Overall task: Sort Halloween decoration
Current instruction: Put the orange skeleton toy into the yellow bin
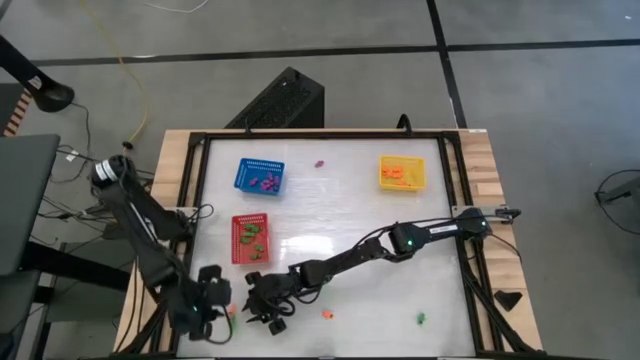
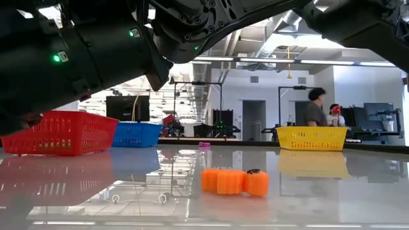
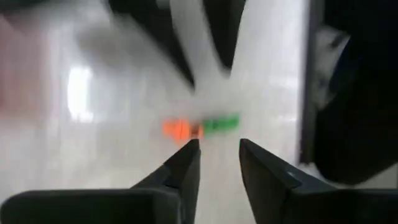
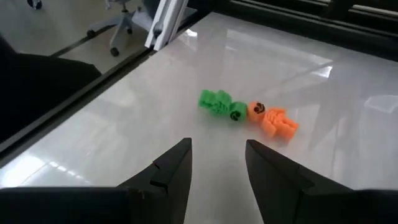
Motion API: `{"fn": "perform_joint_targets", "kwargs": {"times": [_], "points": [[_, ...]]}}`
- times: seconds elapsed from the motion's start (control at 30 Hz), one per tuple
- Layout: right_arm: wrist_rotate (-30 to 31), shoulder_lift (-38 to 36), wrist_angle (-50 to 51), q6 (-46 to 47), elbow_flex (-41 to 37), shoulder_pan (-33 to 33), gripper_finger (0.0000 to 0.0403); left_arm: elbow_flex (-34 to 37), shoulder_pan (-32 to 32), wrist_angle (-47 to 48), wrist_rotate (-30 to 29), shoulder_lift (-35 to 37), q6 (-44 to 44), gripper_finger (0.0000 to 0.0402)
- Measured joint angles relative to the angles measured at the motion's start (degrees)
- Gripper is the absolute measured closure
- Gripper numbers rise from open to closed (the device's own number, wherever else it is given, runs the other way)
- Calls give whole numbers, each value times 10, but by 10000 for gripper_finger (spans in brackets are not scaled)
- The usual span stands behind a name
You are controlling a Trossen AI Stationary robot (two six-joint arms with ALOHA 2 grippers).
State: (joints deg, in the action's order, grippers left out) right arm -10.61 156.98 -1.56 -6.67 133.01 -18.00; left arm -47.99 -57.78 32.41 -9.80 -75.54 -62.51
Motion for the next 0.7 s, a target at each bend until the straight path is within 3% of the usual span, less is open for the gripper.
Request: {"fn": "perform_joint_targets", "kwargs": {"times": [0.13,0.33,0.7], "points": [[0,0,-8,1,0,0,223,4,-3,13,72,-60,7,334],[4,0,-5,6,0,0,223,4,19,-10,85,-100,65,392],[6,0,-1,8,0,0,223,3,53,-42,151,-170,108,400]]}}
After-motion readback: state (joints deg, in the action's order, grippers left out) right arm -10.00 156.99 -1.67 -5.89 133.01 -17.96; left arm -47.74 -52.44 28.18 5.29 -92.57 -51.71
